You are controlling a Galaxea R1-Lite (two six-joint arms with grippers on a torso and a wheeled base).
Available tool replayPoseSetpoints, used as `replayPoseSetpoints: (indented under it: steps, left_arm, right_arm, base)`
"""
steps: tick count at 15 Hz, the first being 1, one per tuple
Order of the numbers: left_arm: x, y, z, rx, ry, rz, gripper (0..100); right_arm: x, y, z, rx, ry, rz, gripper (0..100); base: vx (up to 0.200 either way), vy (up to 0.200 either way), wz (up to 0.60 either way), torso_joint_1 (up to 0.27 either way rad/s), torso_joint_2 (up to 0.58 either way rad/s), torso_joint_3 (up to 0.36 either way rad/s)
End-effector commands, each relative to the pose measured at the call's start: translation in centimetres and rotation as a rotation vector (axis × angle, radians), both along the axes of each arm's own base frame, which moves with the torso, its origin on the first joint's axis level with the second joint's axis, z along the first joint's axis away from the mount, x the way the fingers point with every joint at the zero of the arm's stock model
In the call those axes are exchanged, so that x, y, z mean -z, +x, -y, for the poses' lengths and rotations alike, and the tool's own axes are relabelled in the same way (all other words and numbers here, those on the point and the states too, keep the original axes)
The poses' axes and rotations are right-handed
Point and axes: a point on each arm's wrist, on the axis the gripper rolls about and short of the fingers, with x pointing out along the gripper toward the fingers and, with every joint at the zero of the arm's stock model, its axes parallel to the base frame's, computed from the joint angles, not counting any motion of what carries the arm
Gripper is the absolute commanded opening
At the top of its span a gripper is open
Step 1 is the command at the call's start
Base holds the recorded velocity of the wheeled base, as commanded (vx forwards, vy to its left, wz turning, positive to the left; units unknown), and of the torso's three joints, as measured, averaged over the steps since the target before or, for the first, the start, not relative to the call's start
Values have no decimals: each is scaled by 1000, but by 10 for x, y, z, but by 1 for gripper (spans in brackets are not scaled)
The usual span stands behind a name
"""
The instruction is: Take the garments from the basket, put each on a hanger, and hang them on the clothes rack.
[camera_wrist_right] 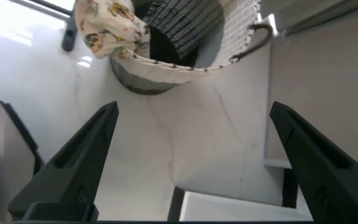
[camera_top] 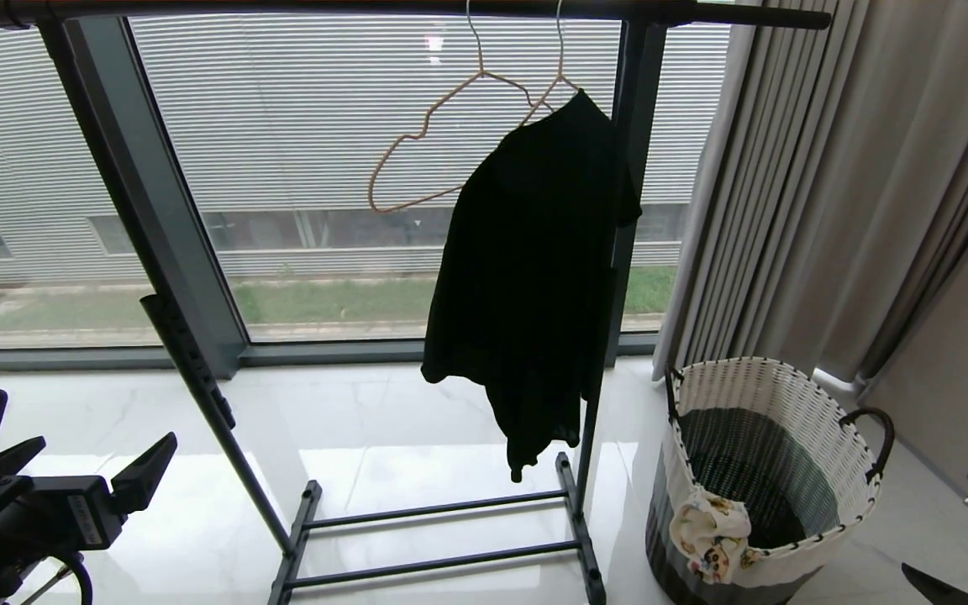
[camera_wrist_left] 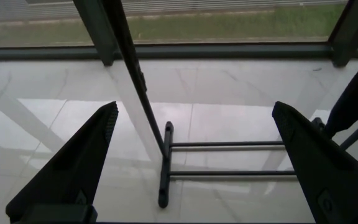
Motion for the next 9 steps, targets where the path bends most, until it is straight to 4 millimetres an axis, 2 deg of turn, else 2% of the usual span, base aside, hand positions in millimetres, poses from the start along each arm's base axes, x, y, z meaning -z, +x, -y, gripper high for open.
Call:
replayPoseSetpoints:
  steps: [1, 3, 5, 7, 8, 9]
  left_arm:
    - [-2, 0, 0, -1, 1, 12, 100]
    - [-2, 0, 0, -1, 1, 12, 100]
    - [-1, 0, 0, 4, 7, 8, 100]
    - [-2, 0, 2, 13, 7, 12, 100]
    - [-3, 0, 2, 12, 6, 14, 100]
    - [-3, 0, 2, 15, 5, 14, 100]
  right_arm:
    - [5, 4, -4, -45, 5, -51, 100]
    - [11, 13, -9, -64, -17, -108, 100]
    - [22, 33, -23, -96, -16, -160, 100]
    - [33, 50, -37, -160, 2, -210, 100]
    - [52, 66, -53, -194, -26, -257, 100]
    - [62, 72, -60, -201, -44, -288, 100]
  base:
    - [200, 0, 0, 12, 7, -7]
    - [200, 0, 0, 0, 7, 0]
    - [200, 0, 0, 2, 0, 2]
    - [0, 0, 0, 0, 0, 0]
    - [0, 0, 0, 0, 0, 0]
    - [0, 0, 0, 0, 0, 0]
